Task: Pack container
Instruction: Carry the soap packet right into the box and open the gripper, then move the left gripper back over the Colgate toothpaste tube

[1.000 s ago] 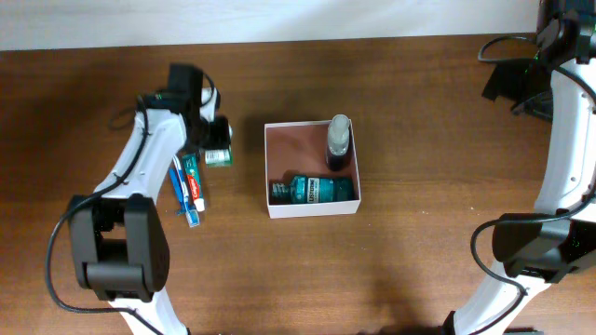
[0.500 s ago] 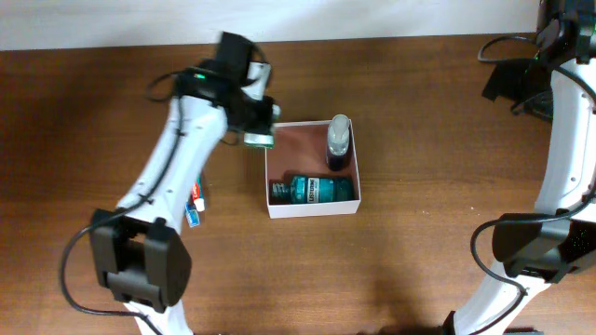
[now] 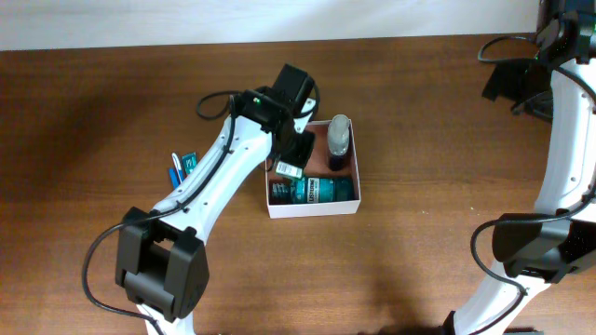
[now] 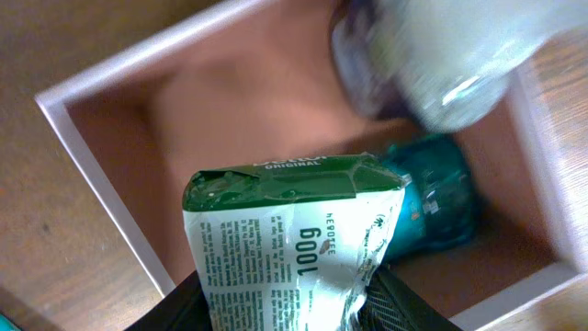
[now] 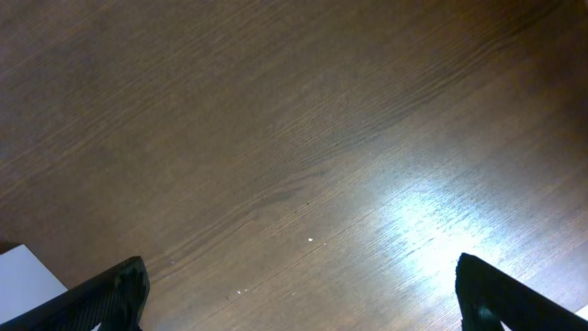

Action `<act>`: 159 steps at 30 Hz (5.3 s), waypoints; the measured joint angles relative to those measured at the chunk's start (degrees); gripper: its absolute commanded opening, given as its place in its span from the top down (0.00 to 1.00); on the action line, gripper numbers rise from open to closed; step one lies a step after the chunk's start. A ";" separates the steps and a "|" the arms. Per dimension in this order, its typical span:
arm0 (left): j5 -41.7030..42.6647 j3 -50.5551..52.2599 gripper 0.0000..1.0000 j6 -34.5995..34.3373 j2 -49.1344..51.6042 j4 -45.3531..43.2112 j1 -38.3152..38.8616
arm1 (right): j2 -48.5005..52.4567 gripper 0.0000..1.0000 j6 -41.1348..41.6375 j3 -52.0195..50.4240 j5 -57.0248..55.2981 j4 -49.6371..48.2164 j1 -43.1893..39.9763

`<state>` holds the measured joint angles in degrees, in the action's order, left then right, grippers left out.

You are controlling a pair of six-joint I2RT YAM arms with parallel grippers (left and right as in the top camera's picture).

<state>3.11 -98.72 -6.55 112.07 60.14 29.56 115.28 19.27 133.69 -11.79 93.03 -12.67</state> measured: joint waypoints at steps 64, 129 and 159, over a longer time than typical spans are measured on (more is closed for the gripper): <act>-4.24 2.32 0.70 -0.02 6.14 -6.58 -1.84 | 0.00 0.02 0.02 0.00 -0.02 0.00 0.00; -8.48 -16.81 0.54 -7.72 10.25 9.75 -24.15 | -0.02 0.01 0.02 0.00 0.00 0.00 0.00; -1.97 3.30 0.52 -8.07 9.09 7.08 -25.97 | -0.04 0.02 0.00 0.00 0.00 0.00 0.00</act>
<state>1.15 -95.42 -14.61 121.16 67.22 3.60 115.24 19.27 133.69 -11.79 93.03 -12.67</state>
